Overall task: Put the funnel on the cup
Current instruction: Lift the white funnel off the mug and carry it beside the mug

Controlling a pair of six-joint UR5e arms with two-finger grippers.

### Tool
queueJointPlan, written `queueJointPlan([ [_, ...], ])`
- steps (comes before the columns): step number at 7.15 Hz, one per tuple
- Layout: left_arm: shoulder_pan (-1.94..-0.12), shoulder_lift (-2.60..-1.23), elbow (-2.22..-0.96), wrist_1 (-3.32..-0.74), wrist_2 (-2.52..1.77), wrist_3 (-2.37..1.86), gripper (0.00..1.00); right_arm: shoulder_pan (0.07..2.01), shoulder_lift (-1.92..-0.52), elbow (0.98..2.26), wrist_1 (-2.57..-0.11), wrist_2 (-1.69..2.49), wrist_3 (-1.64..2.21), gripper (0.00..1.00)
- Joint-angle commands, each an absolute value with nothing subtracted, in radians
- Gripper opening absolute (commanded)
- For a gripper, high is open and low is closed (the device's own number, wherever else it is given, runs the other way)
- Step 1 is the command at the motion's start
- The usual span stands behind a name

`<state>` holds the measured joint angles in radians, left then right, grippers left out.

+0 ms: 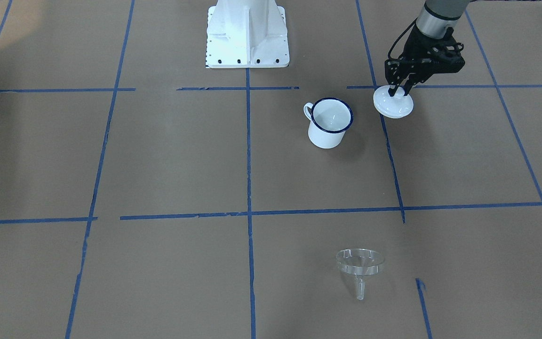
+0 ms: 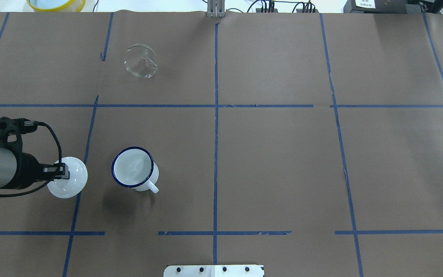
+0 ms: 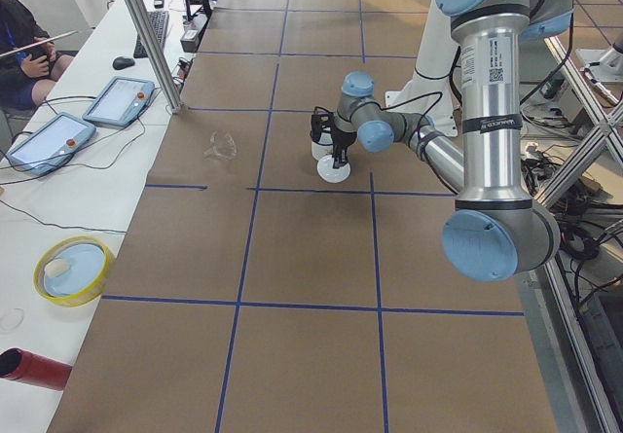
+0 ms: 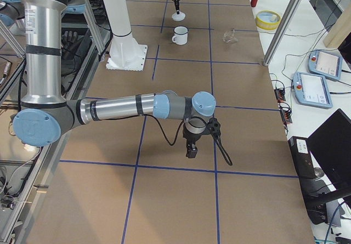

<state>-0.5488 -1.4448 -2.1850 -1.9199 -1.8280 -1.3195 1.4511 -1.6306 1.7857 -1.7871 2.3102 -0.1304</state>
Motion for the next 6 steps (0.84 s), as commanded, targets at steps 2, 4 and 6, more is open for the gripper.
queueJointPlan([
  [2, -0.424, -1.46, -2.119, -1.965, -1.79, -1.408, 0.0, 1.451, -1.631, 1.787, -1.787, 2.31, -0.13, 1.0],
  [4, -0.422, -1.491, -2.094, -1.959, -1.79, -1.408, 0.0, 1.451, -1.631, 1.786, -1.787, 2.31, -0.13, 1.0],
  [6, -0.417, -1.502, -2.083, -1.959, -1.79, -1.408, 0.0, 1.451, -1.631, 1.787, -1.787, 2.31, -0.13, 1.0],
])
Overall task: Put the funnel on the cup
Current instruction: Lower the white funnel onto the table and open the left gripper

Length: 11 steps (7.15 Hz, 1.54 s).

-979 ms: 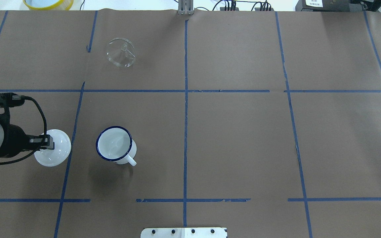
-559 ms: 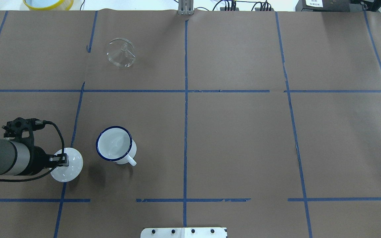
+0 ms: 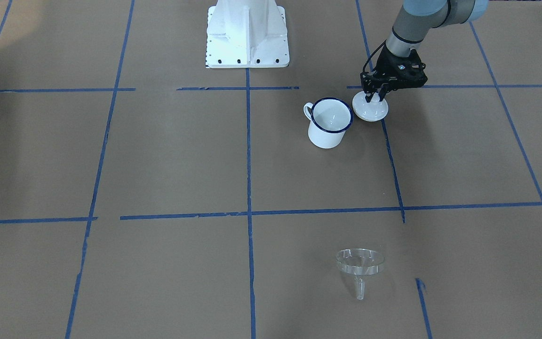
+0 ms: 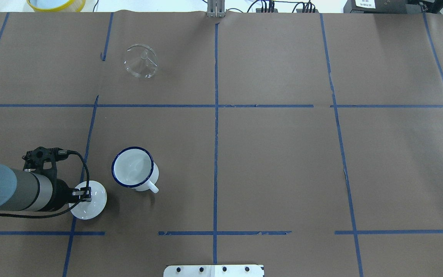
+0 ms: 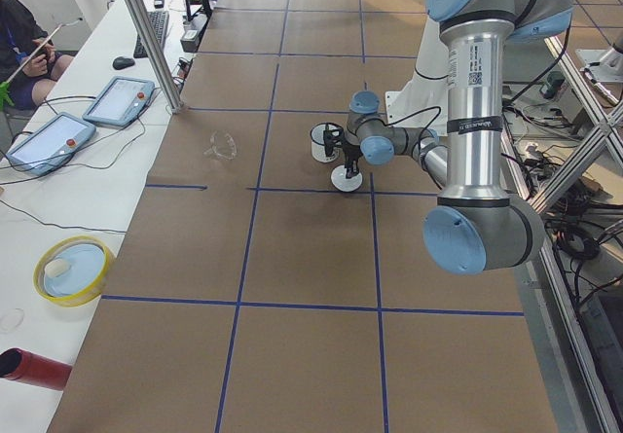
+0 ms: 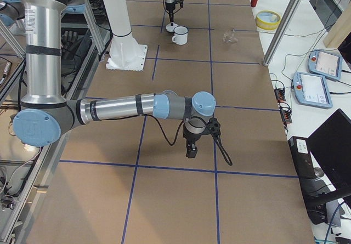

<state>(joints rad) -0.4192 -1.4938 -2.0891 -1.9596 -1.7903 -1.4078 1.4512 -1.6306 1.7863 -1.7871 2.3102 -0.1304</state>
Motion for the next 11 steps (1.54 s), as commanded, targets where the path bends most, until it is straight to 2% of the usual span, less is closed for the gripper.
queueJointPlan([
  [1, -0.417, -1.508, -2.073, -1.959, -1.79, -1.408, 0.05, 1.451, -1.631, 1.786, -1.787, 2.31, -0.13, 1.0],
  [2, -0.417, -1.529, -2.048, -1.959, -1.79, -1.408, 0.17, 1.451, -1.631, 1.786, -1.787, 2.31, -0.13, 1.0],
  [3, -0.417, -1.537, -2.042, -1.959, -1.792, -1.407, 0.25, 1.451, -1.631, 1.786, -1.787, 2.31, -0.13, 1.0],
  [4, -0.417, -1.537, -2.04, -1.959, -1.792, -1.407, 0.39, 1.451, -1.631, 1.786, -1.787, 2.31, -0.13, 1.0],
  [5, -0.42, -1.537, -2.043, -1.959, -1.792, -1.407, 0.82, 1.451, -1.631, 1.787, -1.787, 2.31, -0.13, 1.0],
  [6, -0.428, -1.539, -2.052, -1.959, -1.792, -1.407, 1.0, 1.451, -1.631, 1.787, -1.787, 2.31, -0.13, 1.0],
  [8, -0.448, -1.523, -2.087, -1.957, -1.795, -1.398, 1.0, 1.451, -1.631, 1.787, -1.787, 2.31, -0.13, 1.0],
  [11, -0.677, -1.549, -2.212, -1.878, -1.845, -1.41, 1.0, 1.451, -1.631, 1.786, -1.787, 2.31, -0.13, 1.0],
])
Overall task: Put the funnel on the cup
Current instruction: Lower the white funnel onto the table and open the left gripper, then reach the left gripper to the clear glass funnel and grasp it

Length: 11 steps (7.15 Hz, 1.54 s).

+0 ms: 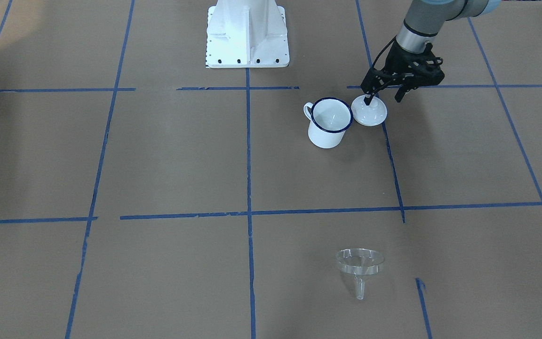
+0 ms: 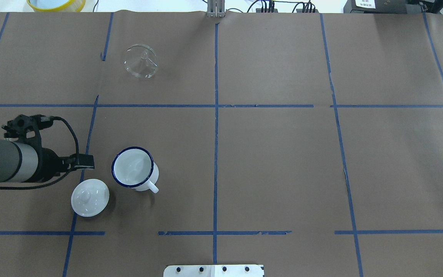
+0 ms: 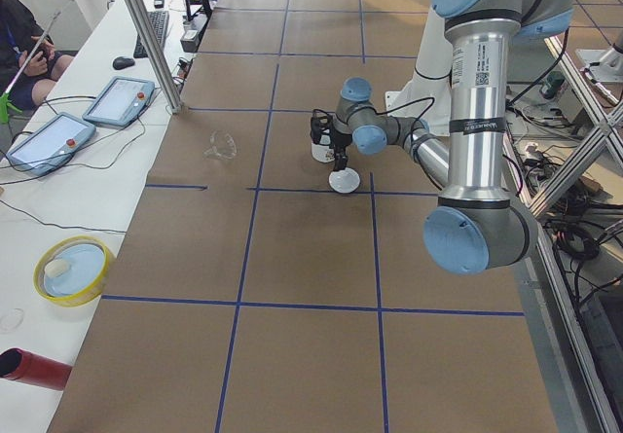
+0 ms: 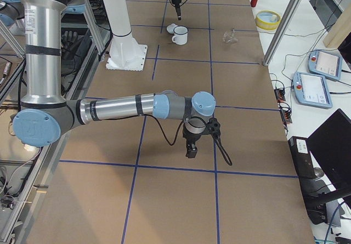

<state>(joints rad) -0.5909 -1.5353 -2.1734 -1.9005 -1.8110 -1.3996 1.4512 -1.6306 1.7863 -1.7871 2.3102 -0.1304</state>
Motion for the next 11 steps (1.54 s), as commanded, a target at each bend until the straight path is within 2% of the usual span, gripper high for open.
queueJointPlan([
  [1, -0.746, -1.602, -2.191, -1.878, -1.876, -1.454, 1.0, 1.451, -1.631, 1.786, -1.787, 2.31, -0.13, 1.0],
  [2, -0.787, -1.644, -2.146, -1.888, -1.875, -1.624, 1.0, 1.451, -1.631, 1.787, -1.787, 2.31, -0.13, 1.0],
  [5, -0.838, -1.97, -1.863, -1.911, -1.779, -2.001, 1.0, 1.451, -1.631, 1.787, -1.787, 2.31, -0.13, 1.0],
  [7, -0.833, -2.052, -1.621, -2.148, -1.682, -2.23, 1.0, 1.451, -1.631, 1.787, -1.787, 2.31, -0.13, 1.0],
  [8, -0.833, -2.141, -1.46, -2.217, -1.633, -2.291, 1.0, 1.451, -1.631, 1.787, -1.787, 2.31, -0.13, 1.0],
  [11, -0.824, -2.294, -1.193, -2.31, -1.556, -2.41, 1.0, 1.451, -1.631, 1.787, -1.787, 2.31, -0.13, 1.0],
])
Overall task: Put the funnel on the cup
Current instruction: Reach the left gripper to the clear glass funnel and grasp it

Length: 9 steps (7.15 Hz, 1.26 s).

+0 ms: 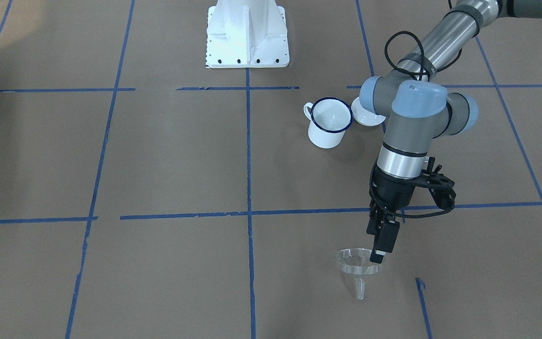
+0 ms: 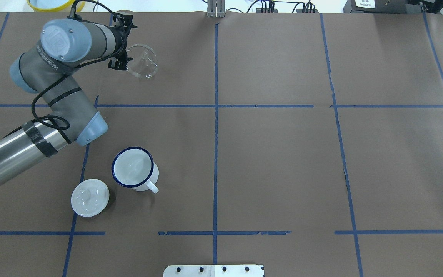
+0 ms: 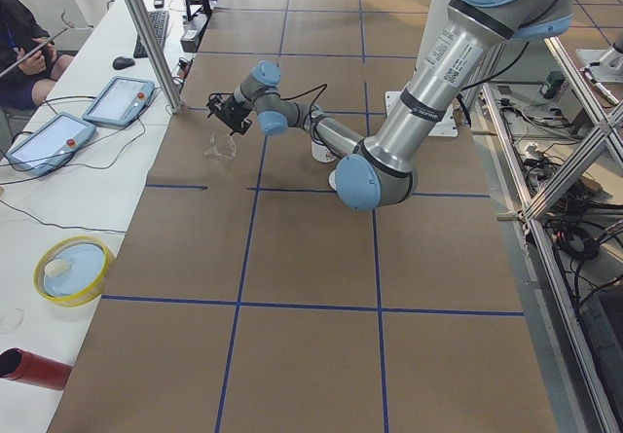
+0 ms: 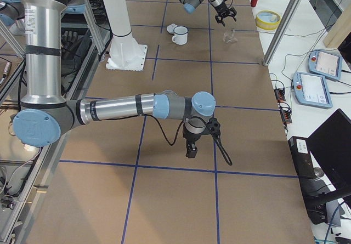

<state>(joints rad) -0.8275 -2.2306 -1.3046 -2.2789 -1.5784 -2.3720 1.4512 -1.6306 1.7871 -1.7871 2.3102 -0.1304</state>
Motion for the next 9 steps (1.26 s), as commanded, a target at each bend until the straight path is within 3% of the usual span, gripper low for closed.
queueJointPlan([
  [1, -0.818, -2.305, -1.155, -2.345, -1.546, -2.41, 1.0, 1.451, -1.631, 1.787, -1.787, 2.31, -0.13, 1.0],
  [3, -0.801, -2.304, -1.129, -2.35, -1.545, -2.413, 0.96, 1.451, -1.631, 1.787, -1.787, 2.31, -0.13, 1.0],
  [6, -0.801, -2.304, -1.127, -2.352, -1.519, -2.465, 0.16, 1.451, -1.631, 1.787, -1.787, 2.31, -0.13, 1.0],
  [7, -0.801, -2.303, -1.129, -2.349, -1.506, -2.476, 0.01, 1.451, -1.631, 1.787, -1.787, 2.31, -0.13, 1.0],
  [9, -0.81, -2.299, -1.182, -2.352, -1.506, -2.473, 0.0, 1.451, -1.631, 1.787, -1.787, 2.31, -0.13, 1.0],
])
